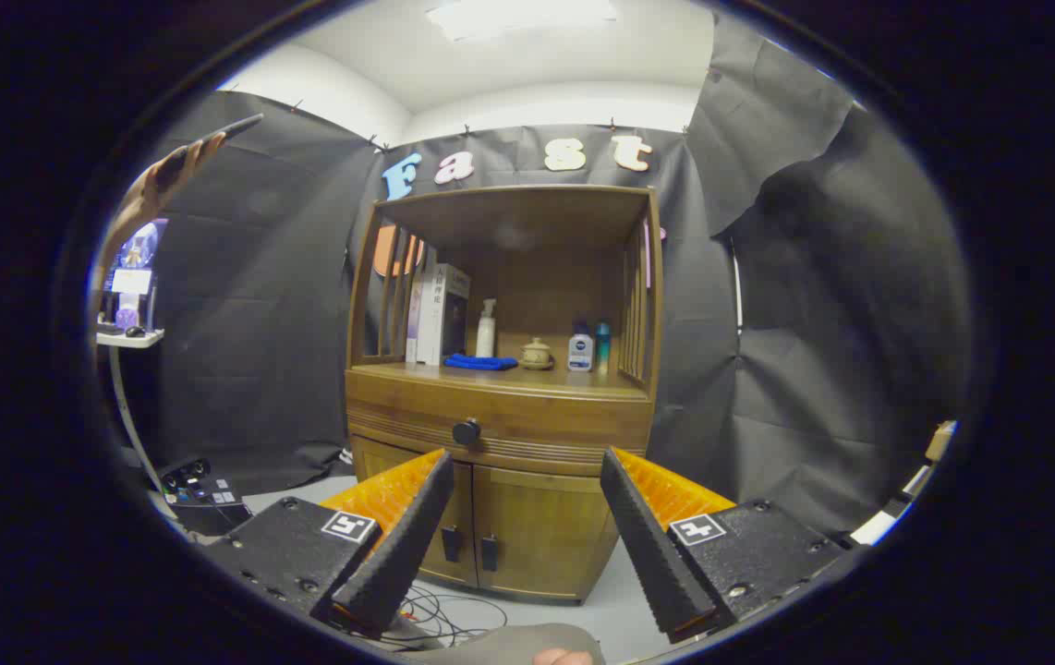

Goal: Pull open the drawer, take out the items inside it, and place them on the countertop above the cabinet.

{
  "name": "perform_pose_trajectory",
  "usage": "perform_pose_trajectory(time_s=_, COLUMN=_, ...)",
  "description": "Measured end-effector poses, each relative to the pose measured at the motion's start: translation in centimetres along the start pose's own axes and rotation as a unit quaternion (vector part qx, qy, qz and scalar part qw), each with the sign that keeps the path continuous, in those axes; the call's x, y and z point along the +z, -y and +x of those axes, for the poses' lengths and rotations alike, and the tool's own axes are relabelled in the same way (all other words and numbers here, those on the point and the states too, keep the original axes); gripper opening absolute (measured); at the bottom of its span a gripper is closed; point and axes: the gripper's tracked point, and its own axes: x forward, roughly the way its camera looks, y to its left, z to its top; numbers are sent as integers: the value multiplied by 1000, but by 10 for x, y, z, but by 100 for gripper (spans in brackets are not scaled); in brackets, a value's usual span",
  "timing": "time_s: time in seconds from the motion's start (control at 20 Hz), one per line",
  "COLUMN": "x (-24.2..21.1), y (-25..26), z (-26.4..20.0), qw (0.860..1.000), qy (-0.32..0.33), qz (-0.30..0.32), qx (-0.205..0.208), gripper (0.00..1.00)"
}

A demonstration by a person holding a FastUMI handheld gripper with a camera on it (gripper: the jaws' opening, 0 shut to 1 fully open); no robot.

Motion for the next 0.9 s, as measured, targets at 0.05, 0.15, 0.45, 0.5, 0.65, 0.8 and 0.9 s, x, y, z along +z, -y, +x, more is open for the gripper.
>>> perform_pose_trajectory(time_s=0.05, x=-1, y=0, z=-1, qw=1000, qy=0, qz=-1, qx=1, gripper=100)
perform_pose_trajectory(time_s=0.15, x=0, y=-1, z=-1, qw=1000, qy=2, qz=-5, qx=3, gripper=100)
perform_pose_trajectory(time_s=0.45, x=2, y=-2, z=-2, qw=1000, qy=8, qz=-8, qx=3, gripper=100)
perform_pose_trajectory(time_s=0.5, x=3, y=-2, z=-1, qw=1000, qy=9, qz=-6, qx=6, gripper=100)
perform_pose_trajectory(time_s=0.65, x=2, y=-1, z=-1, qw=1000, qy=8, qz=0, qx=6, gripper=100)
perform_pose_trajectory(time_s=0.8, x=5, y=2, z=-2, qw=1000, qy=12, qz=-2, qx=2, gripper=100)
perform_pose_trajectory(time_s=0.9, x=3, y=4, z=-1, qw=1000, qy=11, qz=-1, qx=1, gripper=100)
